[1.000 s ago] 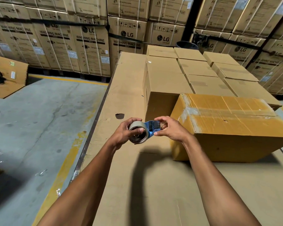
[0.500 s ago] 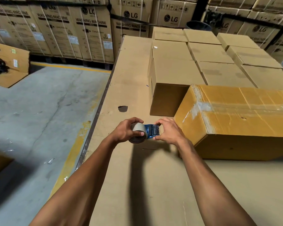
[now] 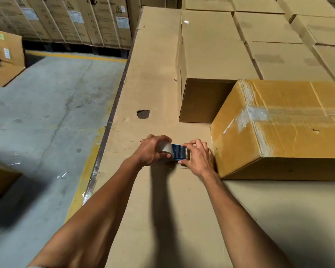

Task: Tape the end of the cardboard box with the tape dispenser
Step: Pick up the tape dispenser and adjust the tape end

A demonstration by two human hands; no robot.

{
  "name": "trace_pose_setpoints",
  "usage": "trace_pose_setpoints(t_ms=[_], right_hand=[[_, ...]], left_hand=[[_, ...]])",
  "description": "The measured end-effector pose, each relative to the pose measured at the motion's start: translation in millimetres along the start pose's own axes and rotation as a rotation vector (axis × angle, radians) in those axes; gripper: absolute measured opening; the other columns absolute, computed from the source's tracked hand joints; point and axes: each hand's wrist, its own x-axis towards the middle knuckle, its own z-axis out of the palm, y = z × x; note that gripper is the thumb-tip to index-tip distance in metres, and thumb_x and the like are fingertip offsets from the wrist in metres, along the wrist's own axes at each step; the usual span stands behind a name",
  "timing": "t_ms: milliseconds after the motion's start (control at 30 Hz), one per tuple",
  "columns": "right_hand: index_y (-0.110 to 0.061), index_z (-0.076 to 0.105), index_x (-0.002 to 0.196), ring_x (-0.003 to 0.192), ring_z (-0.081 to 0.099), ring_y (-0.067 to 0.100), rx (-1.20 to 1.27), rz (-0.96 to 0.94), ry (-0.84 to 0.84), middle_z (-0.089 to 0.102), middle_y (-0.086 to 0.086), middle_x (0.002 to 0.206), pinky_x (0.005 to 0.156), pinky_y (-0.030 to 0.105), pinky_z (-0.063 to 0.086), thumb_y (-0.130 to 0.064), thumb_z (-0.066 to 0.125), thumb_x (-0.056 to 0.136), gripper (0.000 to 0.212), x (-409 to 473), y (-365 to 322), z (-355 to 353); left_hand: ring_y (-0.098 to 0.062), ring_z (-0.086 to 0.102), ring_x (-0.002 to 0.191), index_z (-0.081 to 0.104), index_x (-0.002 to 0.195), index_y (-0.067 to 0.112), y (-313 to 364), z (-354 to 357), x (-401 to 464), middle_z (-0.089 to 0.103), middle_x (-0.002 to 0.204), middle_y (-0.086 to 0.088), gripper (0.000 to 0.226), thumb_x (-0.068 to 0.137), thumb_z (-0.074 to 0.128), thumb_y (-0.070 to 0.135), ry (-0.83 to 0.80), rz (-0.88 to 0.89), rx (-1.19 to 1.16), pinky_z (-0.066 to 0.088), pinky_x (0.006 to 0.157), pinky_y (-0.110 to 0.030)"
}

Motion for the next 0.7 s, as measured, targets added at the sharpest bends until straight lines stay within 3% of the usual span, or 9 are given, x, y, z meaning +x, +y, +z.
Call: trace_pose_setpoints(t_ms=[167,333,500,600,700], right_hand=[[-0.039,0.062,0.140,0.126,0.046,0.023,-0.019,0.011,-0.010,0.052,-0.007,0.137,0.100,0.044,0.043,-0.062,0.089,0.071,0.078,-2.3,8.2,12.1],[-0.039,0.060,0.143,0.125,0.047,0.024,-0.048,0.006,-0.018,0.053,-0.006,0.137,0.101,0.043,0.043,-0.054,0.088,0.077,0.073,-6.4,7.4,13.1],[-0.043,0.054,0.148,0.128,0.045,0.024,-0.059,-0.001,-0.061,0.052,-0.006,0.141,0.104,0.044,0.041,-0.054,0.084,0.082,0.074,-11.9,11.5,10.4],[-0.043,0.054,0.149,0.130,0.044,0.025,-0.056,-0.005,-0.078,0.051,-0.007,0.143,0.106,0.046,0.040,-0.055,0.082,0.083,0.073,-12.0,14.3,8.6],[-0.045,0.052,0.150,0.131,0.042,0.025,-0.067,-0.019,-0.093,0.048,-0.007,0.146,0.108,0.046,0.039,-0.053,0.082,0.084,0.073,-9.4,13.7,6.8]], left_hand=[[-0.031,0.052,0.138,0.065,0.152,0.028,6.7,8.5,0.2,0.071,0.147,-0.003,0.062,0.097,0.089,0.044,-0.010,0.131,0.244,0.039,0.107,-0.048],[-0.029,0.050,0.141,0.060,0.156,0.028,19.2,3.0,-2.6,0.072,0.150,-0.004,0.064,0.100,0.084,0.050,-0.011,0.177,0.442,0.040,0.107,-0.049],[-0.033,0.052,0.144,0.018,0.178,0.032,14.0,5.4,-12.4,0.055,0.170,-0.003,0.112,0.094,0.089,0.053,-0.067,0.143,0.489,0.045,0.111,-0.052],[-0.039,0.060,0.138,0.004,0.181,0.034,2.1,12.3,-17.6,0.056,0.168,-0.010,0.131,0.089,0.097,0.038,-0.036,0.117,0.462,0.052,0.110,-0.053],[-0.041,0.064,0.125,0.008,0.179,0.037,5.1,14.6,-17.5,0.065,0.155,-0.017,0.112,0.100,0.086,0.049,-0.038,0.124,0.403,0.055,0.100,-0.053]])
